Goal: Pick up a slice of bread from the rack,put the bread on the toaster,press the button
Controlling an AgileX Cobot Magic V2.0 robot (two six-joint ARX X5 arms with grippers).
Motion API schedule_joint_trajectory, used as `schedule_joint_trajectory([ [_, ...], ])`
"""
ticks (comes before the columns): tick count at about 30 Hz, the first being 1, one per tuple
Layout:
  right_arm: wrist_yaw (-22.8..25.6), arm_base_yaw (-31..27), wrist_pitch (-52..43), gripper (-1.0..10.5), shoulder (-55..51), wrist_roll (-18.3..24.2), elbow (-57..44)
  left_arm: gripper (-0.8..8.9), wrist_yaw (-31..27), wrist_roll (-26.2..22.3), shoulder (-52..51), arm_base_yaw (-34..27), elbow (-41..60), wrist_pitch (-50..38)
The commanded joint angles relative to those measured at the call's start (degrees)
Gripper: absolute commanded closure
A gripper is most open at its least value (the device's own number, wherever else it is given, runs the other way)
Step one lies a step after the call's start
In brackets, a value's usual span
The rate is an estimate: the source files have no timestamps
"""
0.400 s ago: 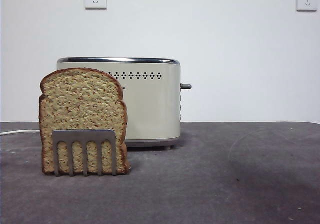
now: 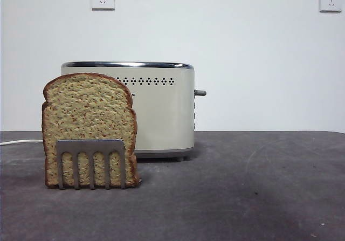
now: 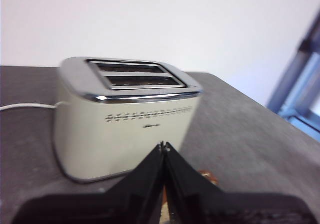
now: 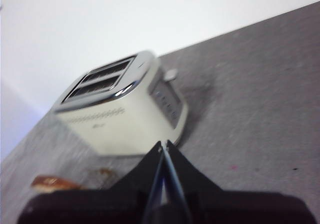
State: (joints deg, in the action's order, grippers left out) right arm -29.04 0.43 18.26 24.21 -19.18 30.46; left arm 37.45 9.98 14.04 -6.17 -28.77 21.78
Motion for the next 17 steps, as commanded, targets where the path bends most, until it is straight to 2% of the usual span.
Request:
schedule_joint_trajectory([
  [1, -3.7, 0.3, 4.8, 9.6, 3.8, 7.2, 6.0, 8.22, 3.5, -6.9, 3.0, 0.2, -4.0, 2.7],
  [5, -5.9, 1.3, 14.7, 9.6, 9.4, 15.2, 15.1, 8.22, 7.9, -10.9, 7.0, 0.7, -9.4, 7.1],
  [11, -7.1, 3.5, 29.7, 9.6, 16.2, 25.0, 26.6, 8.22, 9.5, -18.2, 11.4, 2.7, -16.8, 16.9],
  [17, -7.1, 5.4, 39.0, 9.6, 19.2, 30.3, 32.4, 8.22, 9.1, -27.1, 14.5, 5.6, -22.6, 28.1],
])
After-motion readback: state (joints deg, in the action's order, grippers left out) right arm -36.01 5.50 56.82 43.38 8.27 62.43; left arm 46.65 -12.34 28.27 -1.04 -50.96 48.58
